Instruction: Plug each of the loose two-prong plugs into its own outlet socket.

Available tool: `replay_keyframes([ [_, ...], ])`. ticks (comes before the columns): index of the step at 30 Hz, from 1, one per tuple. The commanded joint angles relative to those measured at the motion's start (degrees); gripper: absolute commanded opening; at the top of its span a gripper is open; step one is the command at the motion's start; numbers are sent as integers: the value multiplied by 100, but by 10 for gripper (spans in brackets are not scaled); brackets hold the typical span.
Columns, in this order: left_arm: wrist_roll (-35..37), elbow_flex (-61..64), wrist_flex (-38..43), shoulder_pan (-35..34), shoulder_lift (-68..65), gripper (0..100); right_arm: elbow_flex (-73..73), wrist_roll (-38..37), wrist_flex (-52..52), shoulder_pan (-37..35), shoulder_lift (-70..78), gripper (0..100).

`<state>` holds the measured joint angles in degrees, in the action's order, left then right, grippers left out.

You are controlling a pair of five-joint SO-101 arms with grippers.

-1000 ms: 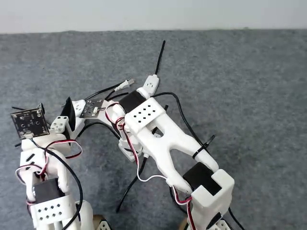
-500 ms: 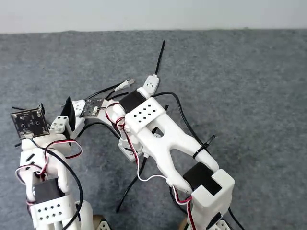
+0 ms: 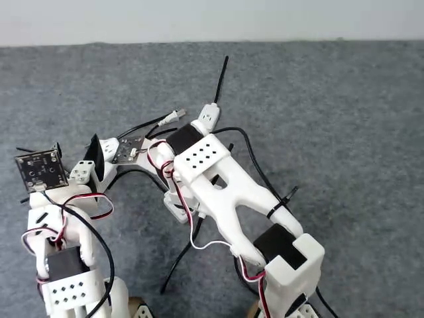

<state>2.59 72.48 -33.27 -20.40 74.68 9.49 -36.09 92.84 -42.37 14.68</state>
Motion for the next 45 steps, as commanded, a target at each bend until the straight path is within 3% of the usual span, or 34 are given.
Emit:
replay_keyframes([
  [1,-70,-48,158,-9,53,254,290,-88,75,84,57,9],
  [31,-79,101,413,-18,44,254,932,-44,620,48,796,13],
  [38,-176,101,413,-18,44,254,941,-35,629,40,971,136],
  [45,-176,101,413,-9,44,254,941,97,426,13,989,104],
])
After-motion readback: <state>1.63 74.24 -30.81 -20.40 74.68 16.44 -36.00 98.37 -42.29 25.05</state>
